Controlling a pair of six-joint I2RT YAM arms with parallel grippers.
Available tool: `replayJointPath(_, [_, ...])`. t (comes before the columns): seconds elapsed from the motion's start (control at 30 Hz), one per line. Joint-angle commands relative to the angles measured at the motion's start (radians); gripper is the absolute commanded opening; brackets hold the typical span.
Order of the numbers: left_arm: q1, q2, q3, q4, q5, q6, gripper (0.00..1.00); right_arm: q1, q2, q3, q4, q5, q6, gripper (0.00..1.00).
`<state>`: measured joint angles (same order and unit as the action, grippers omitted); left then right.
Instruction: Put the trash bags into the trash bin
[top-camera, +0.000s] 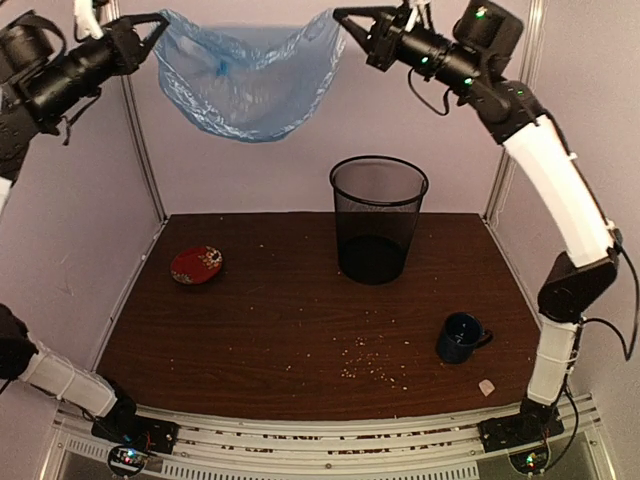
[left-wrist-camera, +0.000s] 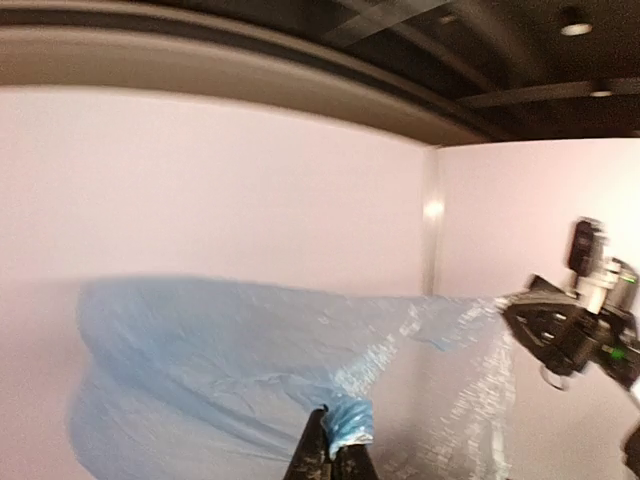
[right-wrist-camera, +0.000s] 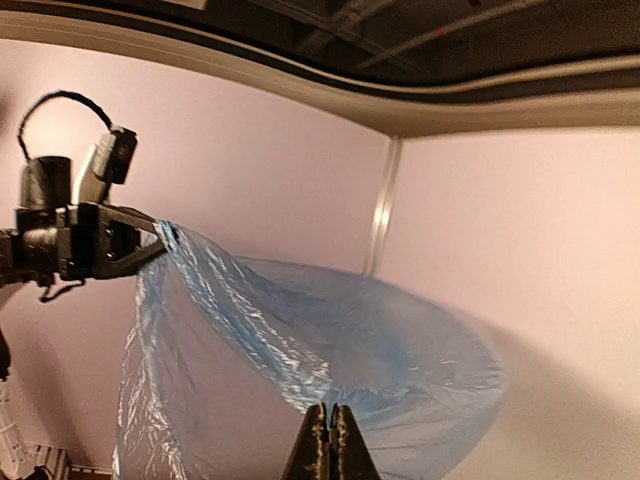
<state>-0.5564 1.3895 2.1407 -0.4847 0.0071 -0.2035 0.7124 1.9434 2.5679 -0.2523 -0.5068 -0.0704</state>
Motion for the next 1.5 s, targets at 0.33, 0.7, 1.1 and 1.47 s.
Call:
replayJointPath(0.33, [-0.113, -0.547, -1.144, -0.063, 0.160, 0.051, 0.00, 0.122, -0.445, -1.153, -0.096, -0.269, -0.329, 0.00])
replayJointPath(0.7, [-0.113, -0.745, -1.178, -0.221, 0.198, -0.016, 0.00, 0.162, -0.562, -1.325, -0.235, -0.371, -0.365, 0.00])
replayJointPath(1.1, [-0.114, -0.556, -0.699, -0.015, 0.257, 0.114, 0.00, 0.168, -0.446, -0.742, -0.369, -0.286, -0.417, 0.00])
replayJointPath(1.47, [-0.242, -0.247, -0.637, 0.228, -0.760, 0.371, 0.00, 0.017, -0.091, -0.408, -0.122, -0.027, -0.054, 0.00])
